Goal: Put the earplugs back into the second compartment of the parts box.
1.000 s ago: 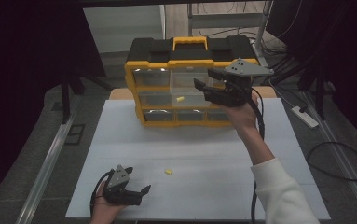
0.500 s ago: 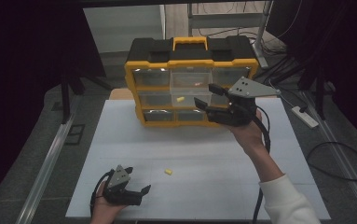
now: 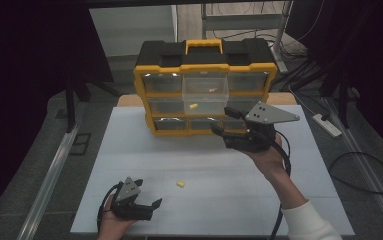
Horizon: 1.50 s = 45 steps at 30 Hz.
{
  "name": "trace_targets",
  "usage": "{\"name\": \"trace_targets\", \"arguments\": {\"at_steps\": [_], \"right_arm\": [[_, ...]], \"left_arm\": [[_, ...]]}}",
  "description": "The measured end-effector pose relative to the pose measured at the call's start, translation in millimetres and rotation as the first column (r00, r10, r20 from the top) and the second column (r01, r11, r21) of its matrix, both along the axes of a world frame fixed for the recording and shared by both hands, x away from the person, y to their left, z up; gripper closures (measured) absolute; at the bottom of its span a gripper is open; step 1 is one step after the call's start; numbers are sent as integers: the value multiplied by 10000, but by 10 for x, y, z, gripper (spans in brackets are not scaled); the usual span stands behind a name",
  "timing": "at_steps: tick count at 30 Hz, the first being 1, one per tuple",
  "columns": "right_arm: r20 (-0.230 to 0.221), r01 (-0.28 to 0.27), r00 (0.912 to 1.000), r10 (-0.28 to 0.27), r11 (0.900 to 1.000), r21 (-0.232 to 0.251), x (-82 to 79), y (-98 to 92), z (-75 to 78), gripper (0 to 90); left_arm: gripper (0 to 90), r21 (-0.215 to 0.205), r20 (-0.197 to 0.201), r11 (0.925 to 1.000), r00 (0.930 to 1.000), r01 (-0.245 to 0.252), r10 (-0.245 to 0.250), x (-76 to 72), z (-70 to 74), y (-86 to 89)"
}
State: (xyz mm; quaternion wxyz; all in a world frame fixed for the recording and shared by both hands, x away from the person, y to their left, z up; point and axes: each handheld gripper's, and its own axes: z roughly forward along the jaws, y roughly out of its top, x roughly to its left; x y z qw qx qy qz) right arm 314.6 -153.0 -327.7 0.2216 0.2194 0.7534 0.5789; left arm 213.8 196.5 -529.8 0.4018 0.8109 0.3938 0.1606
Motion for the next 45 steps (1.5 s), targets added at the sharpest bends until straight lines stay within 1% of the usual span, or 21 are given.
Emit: {"name": "trace_targets", "arguments": {"at_steps": [4,8,9,10,13,14,15,21,22,25,27,28,31,33,34,35,38,40,43,45], "right_arm": [[-69,-124,9999,124,9999,6,-34,0,-75,355],[-232,-248,9994,245,9996,-130,-64,15,-171,354],[-232,-248,9994,245,9996,-130,-64,15,-171,354],[-356,-288,9990,283,9995,-146,-73,21,-250,354],[-451,-285,9986,277,9994,-181,-76,22,-293,354],[-540,-329,9980,317,9992,-211,-77,22,-329,353],[-641,-286,9976,262,9990,-357,-82,27,-388,353],[-831,-375,9960,334,9981,-488,-121,16,-471,354],[-856,-402,9957,363,9982,-437,-128,16,-485,353],[-939,-438,9948,384,9975,-558,-158,11,-544,353],[-960,-462,9946,405,9972,-580,-166,11,-558,353],[-1018,-519,9938,454,9967,-627,-189,14,-599,353],[-1092,-597,9926,523,9961,-650,-202,24,-642,353],[-1176,-607,9917,511,9950,-799,-203,39,-693,352],[-1176,-607,9917,511,9950,-799,-203,39,-693,352],[-1284,-629,9904,509,9939,-908,-197,58,-744,352],[-1438,-691,9881,539,9923,-1030,-187,96,-809,351],[-1481,-721,9874,548,9909,-1139,-190,115,-831,352],[-1592,-869,9851,657,9876,-1305,-191,150,-877,352],[-1759,-942,9820,688,9856,-1402,-190,173,-931,352]], "left_arm": [[57,-4,-21,10000,10000,-16,15,2,-3,2],[57,-7,-14,10000,10000,-4,4,0,-4,-1],[57,-7,-14,10000,10000,-4,4,0,-4,-1],[56,-9,-11,10000,10000,-18,18,-1,-3,1],[56,-9,-11,10000,10000,-19,19,-1,-3,2],[56,-4,-11,10000,10000,-18,18,-1,-3,2],[56,1,-16,10000,10000,-16,16,-1,-5,2],[56,-11,-36,10000,10000,-3,3,0,-7,-4],[56,-5,-34,10000,10000,-4,4,0,-7,-4],[56,-5,-36,10000,10000,-8,8,-1,-7,-5],[56,-4,-39,10000,10000,-11,11,-1,-6,-5],[56,-7,-39,10000,10000,-22,22,-1,-5,-4],[56,-5,-36,10000,10000,-21,21,-2,-4,-4],[56,5,-6,10000,10000,-19,19,-4,-4,-8],[56,5,-6,10000,10000,-19,19,-4,-4,-8],[56,5,-2,10000,10000,-19,19,-4,-4,-7],[56,-12,5,10000,10000,-26,26,-4,-1,-1],[56,-10,23,10000,10000,-32,32,-6,0,1],[56,-29,13,10000,10000,-19,19,-8,2,3],[56,-35,15,10000,10000,-16,16,-9,3,3]]}}
